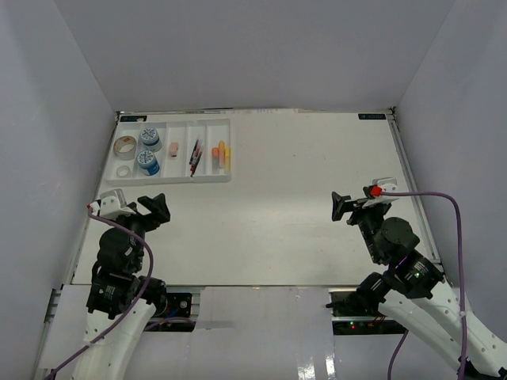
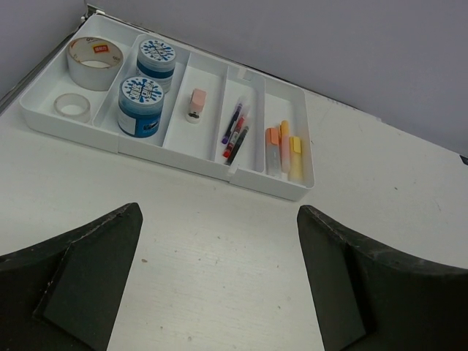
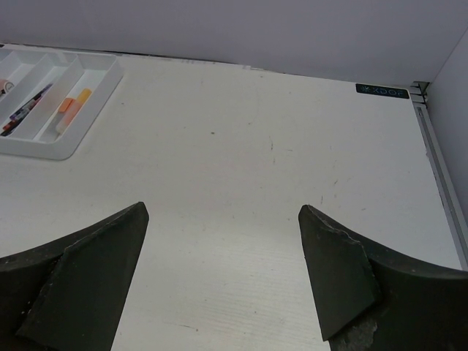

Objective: Sort the stationery into containers
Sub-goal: Reset both arms

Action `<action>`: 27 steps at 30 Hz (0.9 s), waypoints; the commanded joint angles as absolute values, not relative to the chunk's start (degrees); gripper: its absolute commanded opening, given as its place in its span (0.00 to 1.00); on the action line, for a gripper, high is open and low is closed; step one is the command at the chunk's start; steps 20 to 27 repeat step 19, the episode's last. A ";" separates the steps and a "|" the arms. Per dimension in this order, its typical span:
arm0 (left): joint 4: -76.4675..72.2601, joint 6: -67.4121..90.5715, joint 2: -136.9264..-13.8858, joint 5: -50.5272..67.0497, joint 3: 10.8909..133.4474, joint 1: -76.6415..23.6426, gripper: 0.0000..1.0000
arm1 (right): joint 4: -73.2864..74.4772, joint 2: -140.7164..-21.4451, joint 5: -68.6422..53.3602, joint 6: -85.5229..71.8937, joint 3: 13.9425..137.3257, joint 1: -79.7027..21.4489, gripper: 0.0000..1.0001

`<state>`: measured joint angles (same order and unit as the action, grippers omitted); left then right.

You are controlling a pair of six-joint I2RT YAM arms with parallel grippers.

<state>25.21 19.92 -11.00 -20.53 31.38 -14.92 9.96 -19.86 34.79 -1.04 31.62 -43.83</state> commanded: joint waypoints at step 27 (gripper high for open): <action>23.64 18.72 -12.66 -20.57 30.24 -15.47 0.98 | 8.44 -23.03 33.23 -0.26 32.61 -43.59 0.90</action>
